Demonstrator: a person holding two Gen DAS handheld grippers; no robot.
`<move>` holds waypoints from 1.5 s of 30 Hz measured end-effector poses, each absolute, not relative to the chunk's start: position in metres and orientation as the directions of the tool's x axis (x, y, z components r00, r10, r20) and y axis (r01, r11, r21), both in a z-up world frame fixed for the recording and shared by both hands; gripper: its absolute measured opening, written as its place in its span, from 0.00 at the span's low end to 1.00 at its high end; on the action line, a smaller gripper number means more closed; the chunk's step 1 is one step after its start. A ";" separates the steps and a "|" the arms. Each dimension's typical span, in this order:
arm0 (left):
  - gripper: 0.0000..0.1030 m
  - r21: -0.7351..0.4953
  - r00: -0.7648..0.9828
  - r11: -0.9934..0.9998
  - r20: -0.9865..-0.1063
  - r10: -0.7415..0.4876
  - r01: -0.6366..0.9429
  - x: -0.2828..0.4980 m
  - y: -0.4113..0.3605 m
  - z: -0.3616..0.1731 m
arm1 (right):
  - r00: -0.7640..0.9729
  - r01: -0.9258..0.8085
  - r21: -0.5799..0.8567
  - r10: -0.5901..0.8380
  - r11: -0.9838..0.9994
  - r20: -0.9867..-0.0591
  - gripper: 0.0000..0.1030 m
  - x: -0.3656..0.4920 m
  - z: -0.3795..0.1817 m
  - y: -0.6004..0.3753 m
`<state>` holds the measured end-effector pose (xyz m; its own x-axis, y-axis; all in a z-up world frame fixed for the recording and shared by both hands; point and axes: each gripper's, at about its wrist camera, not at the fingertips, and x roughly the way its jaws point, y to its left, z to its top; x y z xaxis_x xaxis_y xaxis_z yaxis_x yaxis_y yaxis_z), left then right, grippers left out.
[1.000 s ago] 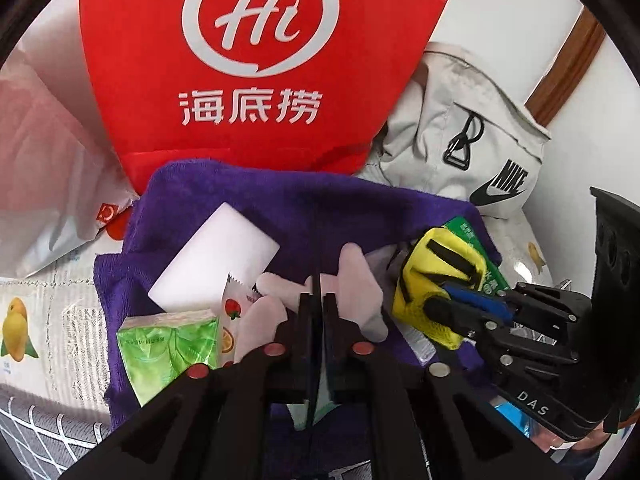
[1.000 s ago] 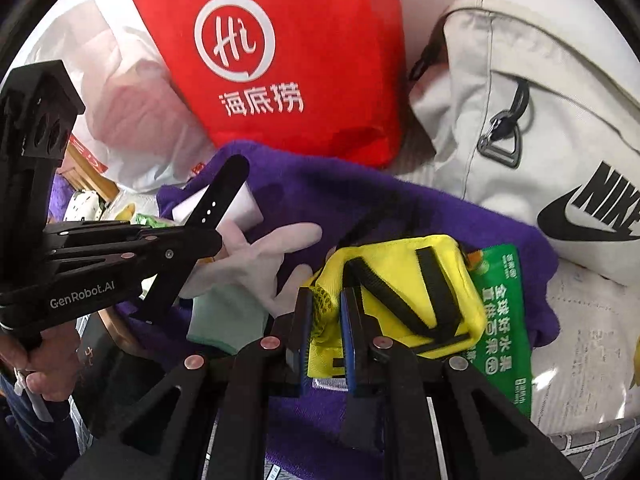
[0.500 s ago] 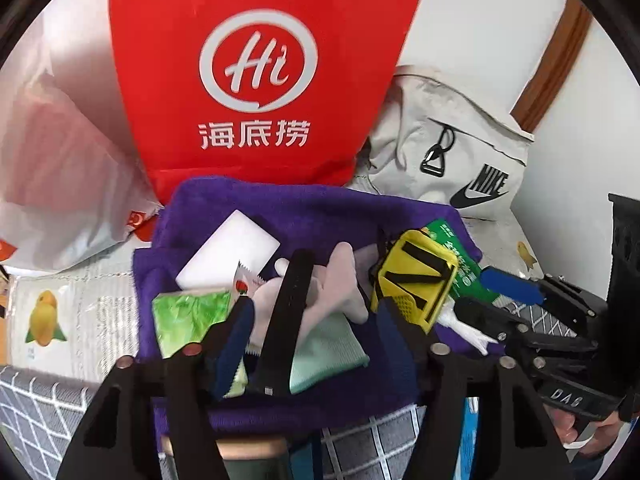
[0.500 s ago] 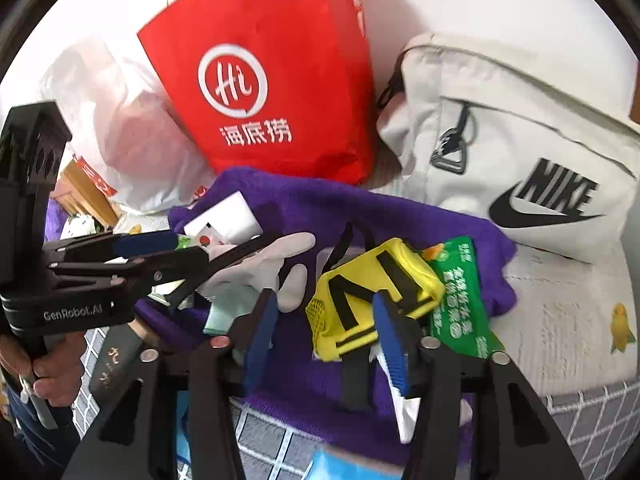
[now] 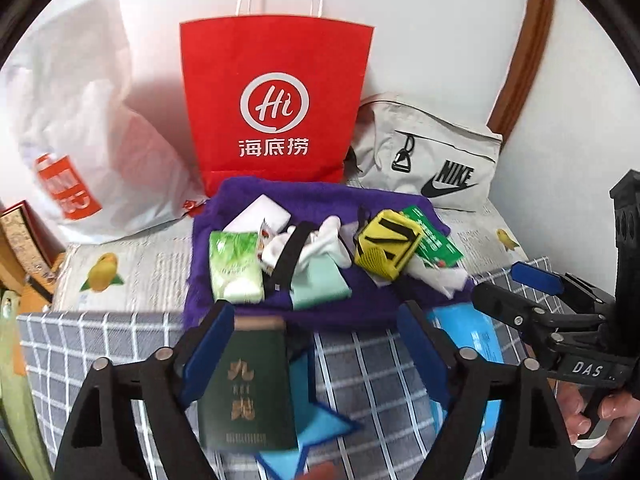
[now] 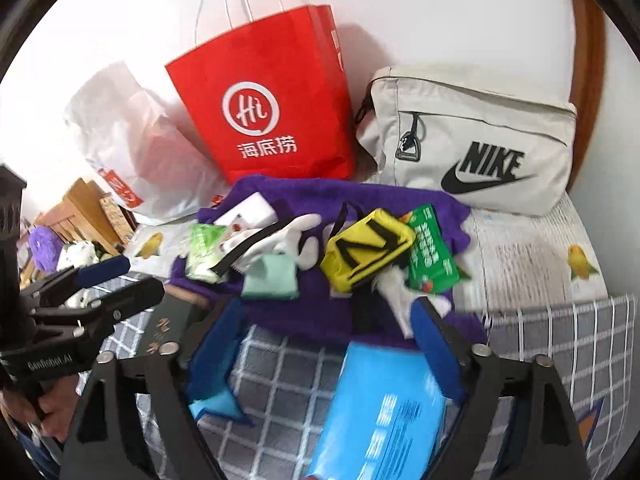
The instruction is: Organize soft objects
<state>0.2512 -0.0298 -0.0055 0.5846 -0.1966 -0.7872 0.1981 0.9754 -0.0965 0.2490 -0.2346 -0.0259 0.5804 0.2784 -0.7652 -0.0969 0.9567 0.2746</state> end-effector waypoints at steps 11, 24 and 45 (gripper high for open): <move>0.87 -0.036 0.626 0.986 -0.768 -0.131 0.163 0.156 -0.034 0.006 | 0.611 -0.097 0.226 0.237 0.969 -0.756 0.97 0.162 -0.018 -0.227; 0.87 -0.006 0.666 0.991 -0.740 -0.094 0.134 0.058 -0.043 0.006 | 0.649 -0.127 0.179 0.218 0.976 -0.729 0.99 0.059 -0.013 -0.224; 0.87 0.011 0.694 0.996 -0.718 -0.050 0.083 0.019 -0.046 0.013 | 0.665 -0.142 0.185 0.233 0.972 -0.710 0.99 0.022 -0.008 -0.228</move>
